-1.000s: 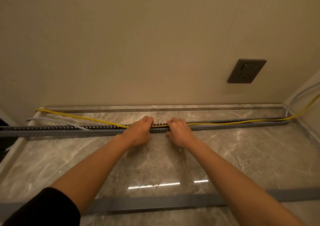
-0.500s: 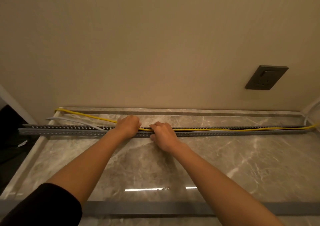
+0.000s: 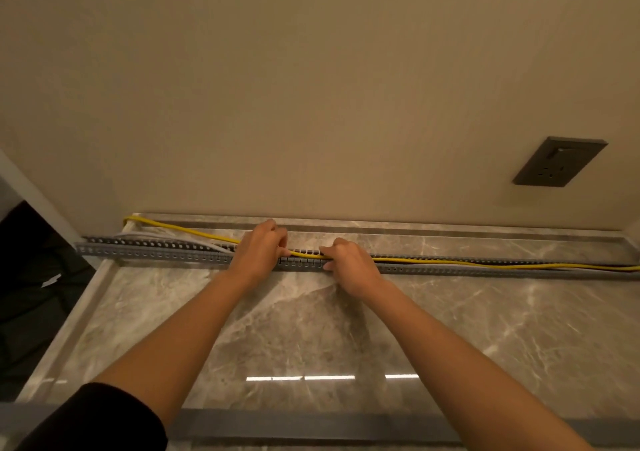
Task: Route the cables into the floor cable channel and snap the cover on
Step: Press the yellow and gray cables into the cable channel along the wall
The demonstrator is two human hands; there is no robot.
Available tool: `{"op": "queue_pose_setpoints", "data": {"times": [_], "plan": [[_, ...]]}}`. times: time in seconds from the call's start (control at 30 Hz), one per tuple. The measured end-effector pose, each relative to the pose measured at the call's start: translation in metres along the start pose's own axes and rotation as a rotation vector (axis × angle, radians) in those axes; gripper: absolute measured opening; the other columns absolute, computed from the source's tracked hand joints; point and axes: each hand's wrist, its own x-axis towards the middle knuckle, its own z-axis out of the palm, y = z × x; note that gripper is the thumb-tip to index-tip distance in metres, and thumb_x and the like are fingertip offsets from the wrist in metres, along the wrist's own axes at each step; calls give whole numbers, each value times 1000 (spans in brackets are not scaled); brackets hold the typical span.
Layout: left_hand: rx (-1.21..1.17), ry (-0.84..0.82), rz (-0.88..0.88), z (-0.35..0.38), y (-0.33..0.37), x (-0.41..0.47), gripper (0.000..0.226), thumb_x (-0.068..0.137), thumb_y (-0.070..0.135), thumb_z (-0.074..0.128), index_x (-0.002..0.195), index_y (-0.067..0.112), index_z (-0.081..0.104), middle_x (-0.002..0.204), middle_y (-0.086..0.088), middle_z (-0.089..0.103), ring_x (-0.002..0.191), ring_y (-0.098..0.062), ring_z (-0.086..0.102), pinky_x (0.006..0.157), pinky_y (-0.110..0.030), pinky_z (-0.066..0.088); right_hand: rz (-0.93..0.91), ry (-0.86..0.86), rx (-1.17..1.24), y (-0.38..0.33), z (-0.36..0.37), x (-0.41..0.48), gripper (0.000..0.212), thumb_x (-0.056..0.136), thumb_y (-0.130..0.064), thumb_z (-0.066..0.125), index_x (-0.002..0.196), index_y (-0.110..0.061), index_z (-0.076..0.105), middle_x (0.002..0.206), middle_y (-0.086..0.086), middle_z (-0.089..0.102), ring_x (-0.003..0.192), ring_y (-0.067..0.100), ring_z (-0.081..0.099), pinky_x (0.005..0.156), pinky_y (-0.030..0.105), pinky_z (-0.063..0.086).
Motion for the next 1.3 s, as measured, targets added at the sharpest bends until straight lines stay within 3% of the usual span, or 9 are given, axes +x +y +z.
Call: {"op": "queue_pose_setpoints", "data": {"times": [0.17,0.37,0.47,0.57,0.7,0.83,1.03,1.17,1.3], "plan": [[39,83,7,11,0,-9,21,89,15,56,90,-3,67,98,-18,64,99,-31,54,82,-39,41,-4,11,-33,1,5,-2,32,93,-14,49,124,-8,56,117,16,58,106,33,54,87,38,45],[141,90,-9,16,5,-22,42,97,30,41,93,1,71,99,-18,66,96,-34,57,82,-39,41,12,44,-40,-1,10,-4,36,93,-16,49,129,-9,52,123,15,56,111,33,52,93,40,43],[193,-2,-54,11,8,-21,37,96,29,39,104,8,68,109,-13,61,107,-29,51,92,-38,38,21,67,-48,-4,10,-4,33,92,-12,48,124,-7,54,122,15,56,110,32,52,93,40,43],[85,-74,-72,5,4,-23,29,94,16,41,109,4,63,113,-17,58,110,-31,50,95,-39,38,8,84,-34,-10,11,-2,34,90,-6,46,124,-4,53,125,15,53,114,32,50,95,38,40],[-139,42,-127,-7,-8,-25,27,91,2,43,110,-3,61,117,-21,56,112,-33,51,95,-34,38,-50,88,44,-29,14,-1,44,89,-2,45,133,-6,45,131,14,50,119,32,49,100,37,38],[-189,52,-131,-20,-25,-22,30,92,0,39,113,-3,61,121,-23,56,115,-34,52,97,-34,39,-84,92,98,-61,17,9,42,89,-4,46,131,-5,49,132,15,51,119,33,49,101,38,38],[-2,-11,-137,-39,-71,-18,30,96,8,37,117,5,59,127,-17,54,119,-32,50,102,-42,39,-28,85,137,-105,24,23,36,89,-11,52,124,-4,56,126,17,56,114,35,54,98,38,42],[120,-116,-171,-53,-101,-12,29,97,23,41,100,8,65,116,-15,62,114,-32,53,109,-48,29,27,89,142,-125,27,31,37,87,-12,54,124,-8,57,123,16,59,112,34,55,97,37,41],[93,-139,-98,-60,-116,-9,34,90,38,51,94,7,65,109,-16,66,108,-31,58,94,-39,39,68,85,142,-141,31,37,39,87,-15,58,125,-8,56,123,15,59,113,33,54,99,38,41]]}}
